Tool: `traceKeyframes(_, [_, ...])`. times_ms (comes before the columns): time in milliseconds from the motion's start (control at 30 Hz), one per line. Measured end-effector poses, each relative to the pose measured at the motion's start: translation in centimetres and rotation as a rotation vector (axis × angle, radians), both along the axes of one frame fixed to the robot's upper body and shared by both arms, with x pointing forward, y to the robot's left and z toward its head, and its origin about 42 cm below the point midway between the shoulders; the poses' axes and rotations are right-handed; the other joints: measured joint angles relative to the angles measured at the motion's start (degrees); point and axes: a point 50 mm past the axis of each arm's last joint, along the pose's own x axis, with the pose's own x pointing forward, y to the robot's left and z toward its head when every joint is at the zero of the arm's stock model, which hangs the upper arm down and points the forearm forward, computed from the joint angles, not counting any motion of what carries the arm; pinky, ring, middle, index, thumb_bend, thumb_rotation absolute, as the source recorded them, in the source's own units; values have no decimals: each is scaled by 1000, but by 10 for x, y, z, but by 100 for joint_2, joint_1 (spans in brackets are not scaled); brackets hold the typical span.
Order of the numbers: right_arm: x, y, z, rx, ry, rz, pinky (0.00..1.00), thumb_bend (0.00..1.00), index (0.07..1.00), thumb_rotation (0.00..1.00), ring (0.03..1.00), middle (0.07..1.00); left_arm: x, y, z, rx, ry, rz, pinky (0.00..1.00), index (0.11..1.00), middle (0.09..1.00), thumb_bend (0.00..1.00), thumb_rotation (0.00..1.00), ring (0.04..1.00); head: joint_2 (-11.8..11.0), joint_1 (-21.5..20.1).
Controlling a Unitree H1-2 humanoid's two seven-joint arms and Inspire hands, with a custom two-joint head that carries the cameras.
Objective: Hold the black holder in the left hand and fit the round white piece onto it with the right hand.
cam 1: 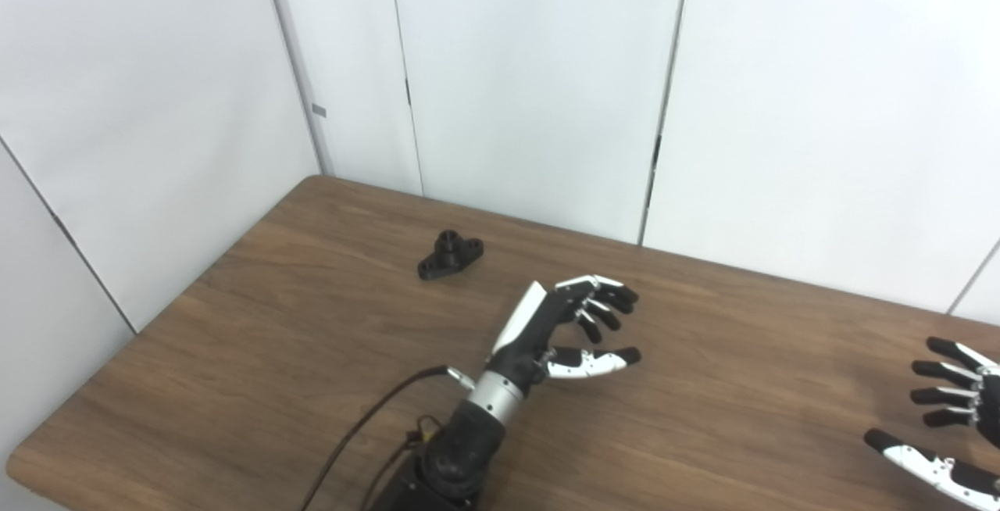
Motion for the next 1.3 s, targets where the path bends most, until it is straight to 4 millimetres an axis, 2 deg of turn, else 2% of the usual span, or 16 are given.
traceKeyframes(133, [0,0,1,-1,-1,4,506,608,781,0,608,711,1,14,3,68,-2,-8,462,631,635,740,3,570,-9,0])
traceKeyframes(333, [0,0,1,-1,1,4,491,609,778,0,595,706,6,26,14,145,-38,6,468,656,667,753,17,593,-26,35])
traceKeyframes(633, [1,-3,2,-2,0,3,484,613,778,0,590,709,18,57,44,275,-128,75,518,664,712,757,84,680,-26,53])
traceKeyframes(833, [1,-3,3,0,-2,5,479,610,777,0,589,710,18,70,52,351,-118,176,655,682,781,781,123,770,-18,53])
traceKeyframes(1033, [2,-3,4,-2,-6,7,475,612,773,0,586,704,18,86,66,365,-132,233,627,711,827,770,138,805,0,44])
traceKeyframes(1100, [2,-4,5,-3,-6,8,475,613,773,0,586,705,19,94,69,377,-122,254,703,726,840,788,177,831,0,61])
traceKeyframes(1200, [1,-4,8,-2,-15,12,470,617,771,0,579,699,21,106,74,395,-109,289,758,749,862,808,219,860,17,70])
traceKeyframes(1300, [1,-3,11,-3,-27,16,462,613,772,0,579,701,25,117,78,422,-105,307,733,767,873,816,244,861,9,79])
